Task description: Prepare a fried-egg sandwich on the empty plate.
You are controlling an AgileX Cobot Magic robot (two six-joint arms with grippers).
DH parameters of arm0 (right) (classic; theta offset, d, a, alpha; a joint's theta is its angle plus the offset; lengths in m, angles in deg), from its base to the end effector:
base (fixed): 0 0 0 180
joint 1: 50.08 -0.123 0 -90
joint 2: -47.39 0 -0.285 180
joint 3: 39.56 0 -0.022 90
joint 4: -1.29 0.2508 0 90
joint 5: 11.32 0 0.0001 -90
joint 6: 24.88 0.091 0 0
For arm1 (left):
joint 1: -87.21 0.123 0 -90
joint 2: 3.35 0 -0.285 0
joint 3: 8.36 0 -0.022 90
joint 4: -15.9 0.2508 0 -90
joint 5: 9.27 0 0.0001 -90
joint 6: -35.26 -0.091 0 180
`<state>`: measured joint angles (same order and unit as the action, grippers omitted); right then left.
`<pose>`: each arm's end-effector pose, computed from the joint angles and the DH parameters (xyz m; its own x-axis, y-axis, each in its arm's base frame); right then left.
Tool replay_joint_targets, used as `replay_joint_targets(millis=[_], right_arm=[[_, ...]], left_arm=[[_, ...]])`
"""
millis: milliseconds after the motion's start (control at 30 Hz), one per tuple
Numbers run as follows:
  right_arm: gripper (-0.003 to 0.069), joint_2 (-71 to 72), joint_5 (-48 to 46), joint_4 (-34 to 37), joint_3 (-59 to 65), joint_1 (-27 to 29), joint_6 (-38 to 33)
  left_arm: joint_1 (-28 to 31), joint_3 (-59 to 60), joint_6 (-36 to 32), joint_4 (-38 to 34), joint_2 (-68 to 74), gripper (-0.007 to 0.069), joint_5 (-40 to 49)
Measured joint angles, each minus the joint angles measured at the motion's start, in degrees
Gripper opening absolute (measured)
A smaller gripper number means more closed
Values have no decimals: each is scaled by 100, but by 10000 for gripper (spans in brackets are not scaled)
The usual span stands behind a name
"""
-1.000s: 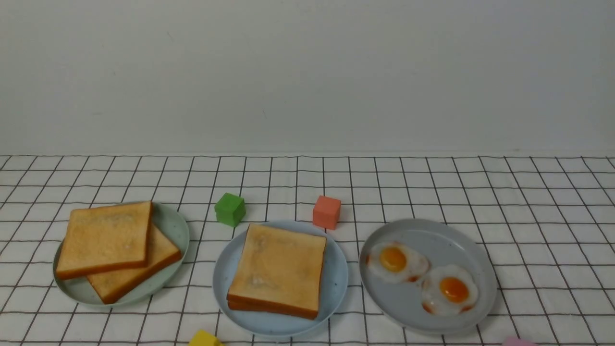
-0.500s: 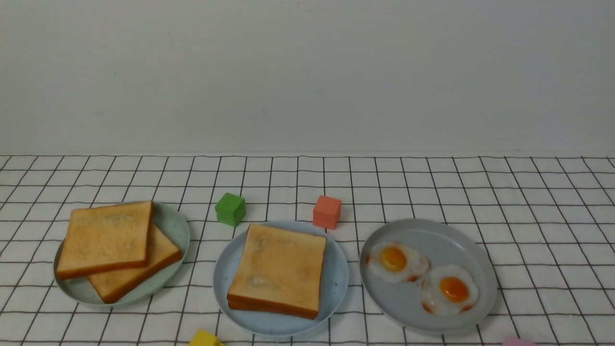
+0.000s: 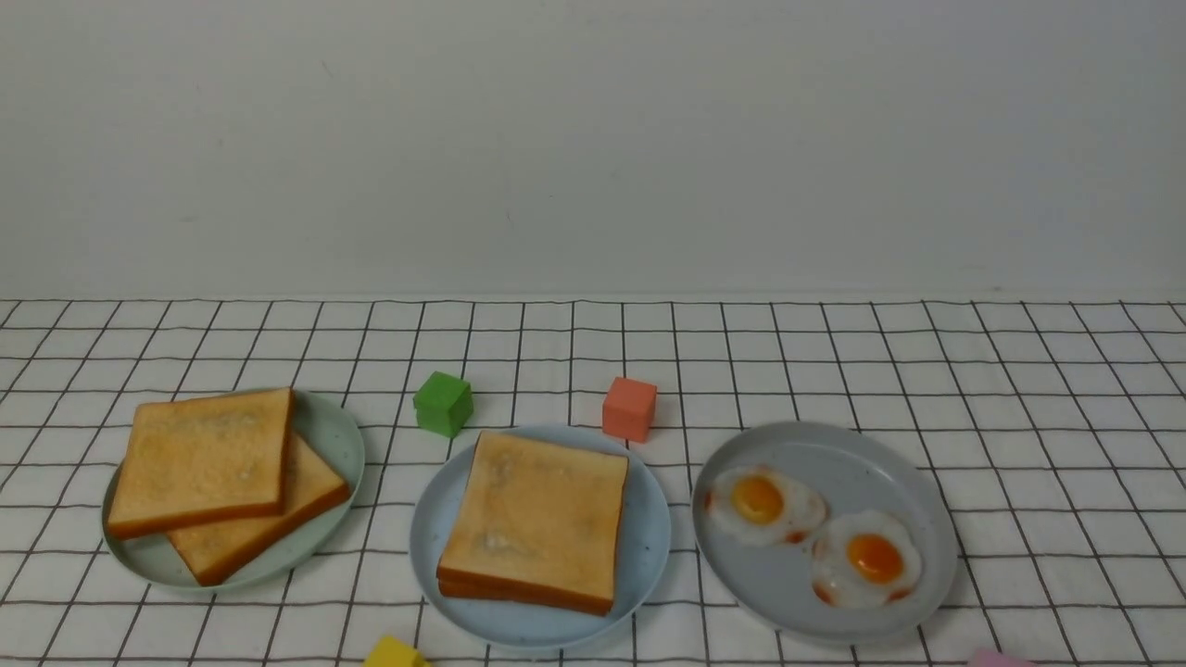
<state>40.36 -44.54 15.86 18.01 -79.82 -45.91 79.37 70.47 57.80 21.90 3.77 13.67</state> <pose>0.0144 0.0227 0.2743 -0.0112 -0.1801 -0.9836 -0.6190 0.7737 -0.1347 0.0519 -0.0034 0.1686 -0.3336 -0.2491 -0.9092 0.0005 0.9644 -0.2645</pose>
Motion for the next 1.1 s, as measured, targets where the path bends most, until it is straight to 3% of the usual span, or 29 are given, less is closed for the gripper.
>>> replay_joint_targets(millis=[1000,1100], right_arm=[[49,0,1,0,27,0,6],[53,0,45,-8,209,239,11]], left_arm=[[0,4,17,0,0,25,-32],[1,4,17,0,0,29,-32]])
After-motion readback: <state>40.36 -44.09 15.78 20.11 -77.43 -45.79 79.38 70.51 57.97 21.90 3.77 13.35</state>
